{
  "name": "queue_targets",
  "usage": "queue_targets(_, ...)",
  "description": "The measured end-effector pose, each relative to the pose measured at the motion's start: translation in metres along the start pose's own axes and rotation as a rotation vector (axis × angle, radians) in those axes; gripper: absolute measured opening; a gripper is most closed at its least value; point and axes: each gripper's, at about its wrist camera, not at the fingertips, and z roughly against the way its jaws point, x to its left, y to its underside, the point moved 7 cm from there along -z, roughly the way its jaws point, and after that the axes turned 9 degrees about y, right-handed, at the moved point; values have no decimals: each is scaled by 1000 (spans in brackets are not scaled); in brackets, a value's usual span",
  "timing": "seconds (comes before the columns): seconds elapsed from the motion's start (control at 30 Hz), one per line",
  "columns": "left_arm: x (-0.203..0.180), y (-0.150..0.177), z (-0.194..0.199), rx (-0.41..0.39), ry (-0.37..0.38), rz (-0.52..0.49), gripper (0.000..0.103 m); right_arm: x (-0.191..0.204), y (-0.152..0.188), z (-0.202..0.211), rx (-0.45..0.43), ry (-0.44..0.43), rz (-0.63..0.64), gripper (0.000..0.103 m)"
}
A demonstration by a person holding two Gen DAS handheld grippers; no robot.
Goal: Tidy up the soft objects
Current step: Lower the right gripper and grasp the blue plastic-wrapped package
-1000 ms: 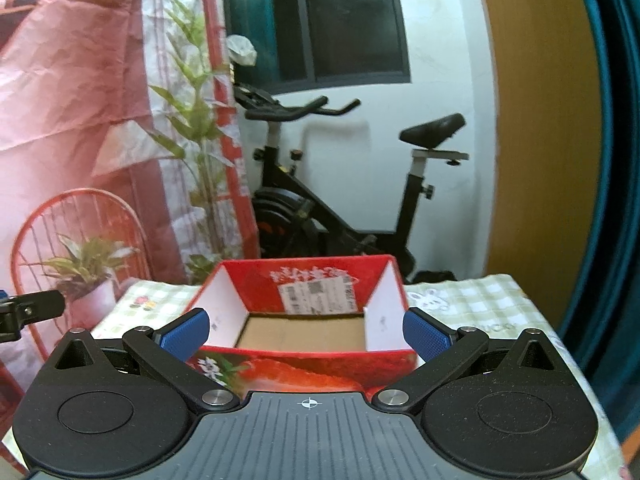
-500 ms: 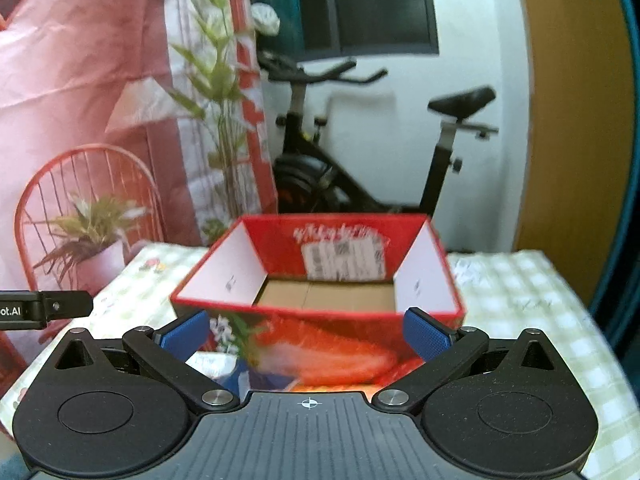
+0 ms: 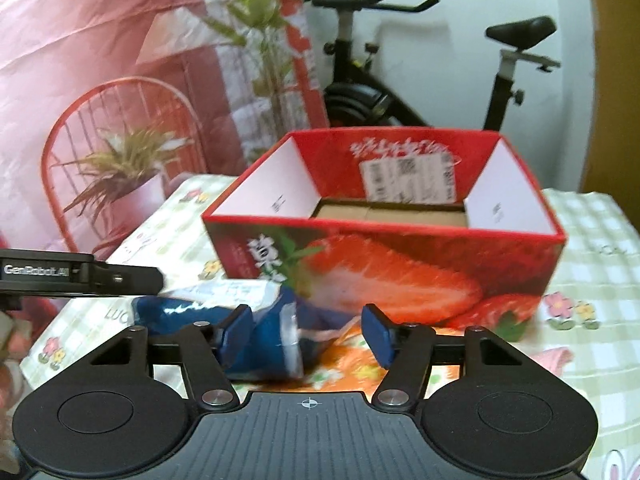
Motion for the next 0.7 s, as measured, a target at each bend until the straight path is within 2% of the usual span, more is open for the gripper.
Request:
queue_targets(0.2, 2, 14, -27, 66, 116, 100, 64, 2, 10, -17, 70, -52, -30, 58)
queue_targets(0.3, 3, 21, -38, 90, 126, 111, 64, 1, 14, -24, 95, -79, -56, 57)
queue_targets(0.37, 3, 23, -42, 96, 136, 118, 62, 2, 16, -27, 113, -110, -65, 50)
queue_targets(0.43, 2, 22, -43, 95, 132, 111, 59, 3, 17, -27, 113, -117, -65, 48)
queue_targets(0.53, -1, 22, -39, 89, 135, 107, 57, 5, 15, -24, 107, -143, -64, 40)
queue_targets(0.7, -8, 18, -29, 76, 139, 92, 57, 6, 12, -15, 86, -148, -65, 40)
